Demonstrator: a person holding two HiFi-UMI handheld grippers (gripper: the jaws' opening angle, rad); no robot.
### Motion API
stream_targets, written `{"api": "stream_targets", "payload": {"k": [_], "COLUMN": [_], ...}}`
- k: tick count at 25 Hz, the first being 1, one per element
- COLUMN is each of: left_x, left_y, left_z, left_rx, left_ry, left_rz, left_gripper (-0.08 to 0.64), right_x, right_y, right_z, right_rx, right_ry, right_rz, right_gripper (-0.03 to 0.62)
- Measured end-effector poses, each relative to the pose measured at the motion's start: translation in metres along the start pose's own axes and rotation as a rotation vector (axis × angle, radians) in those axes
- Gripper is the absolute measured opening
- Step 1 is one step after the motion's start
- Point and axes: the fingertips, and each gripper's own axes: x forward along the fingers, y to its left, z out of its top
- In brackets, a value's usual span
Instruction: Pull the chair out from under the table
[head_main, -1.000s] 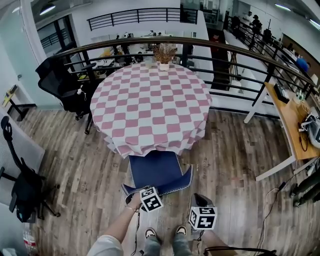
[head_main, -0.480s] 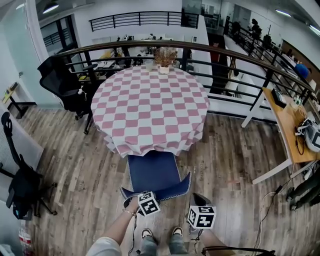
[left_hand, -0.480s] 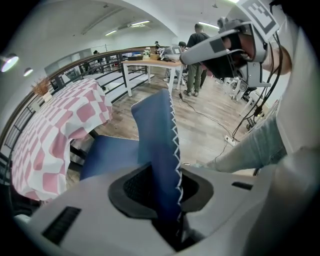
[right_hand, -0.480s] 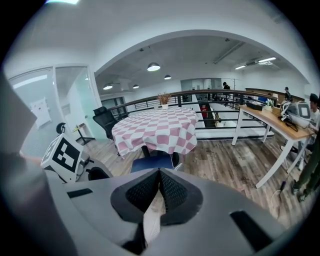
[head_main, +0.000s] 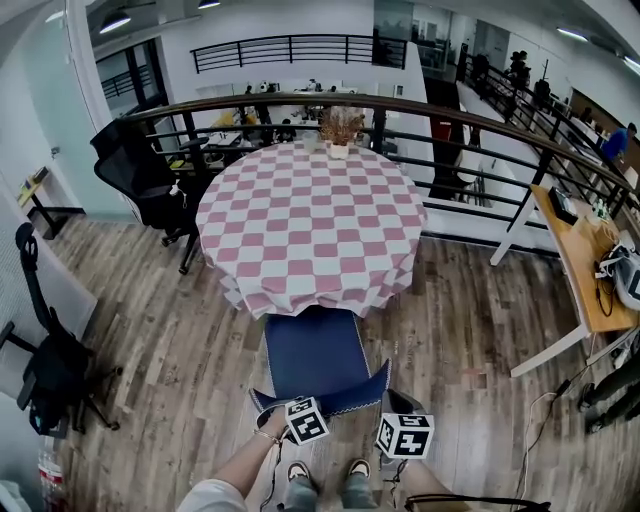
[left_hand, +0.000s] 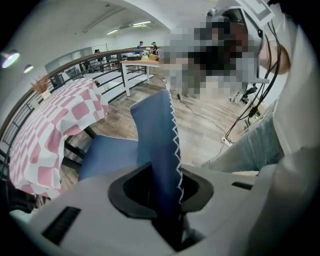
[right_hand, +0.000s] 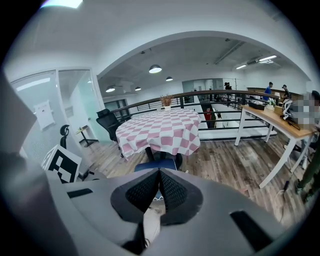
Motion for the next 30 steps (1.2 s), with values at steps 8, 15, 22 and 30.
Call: {"api": "stream_targets", "payload": {"k": [8,15,22,30], "left_x": [-0.005,-0.005,-0.006,-0.006], "left_y": [-0.015,-0.032,-0.046,-0.063], "left_z": [-0.005,-0.009,-0.013,-0.016], "left_rx": [0.008,0.016,0.008,0.014], "left_ry": [0.008,0.018,0.020,0.027], "left_rz": [-0.002,-0.019,-0.023,-0.042], "left_gripper": [0.094,0.094,0.094,0.094], "right_x": [-0.015,-0.022,-0.025,-0.031], "right_y": [0.004,0.009,0.013,0.011], "right_z": [-0.005,-0.010,-0.014,-0.017], "right_rx": [0.006,0.008,-0.008,-0.026], "right_ry": [-0.003,-0.009,-0.001,0.005], "right_rz": [0.009,0.024,0.046,0.068], "right_gripper": [0.018,0.018,0.018,0.018]}}
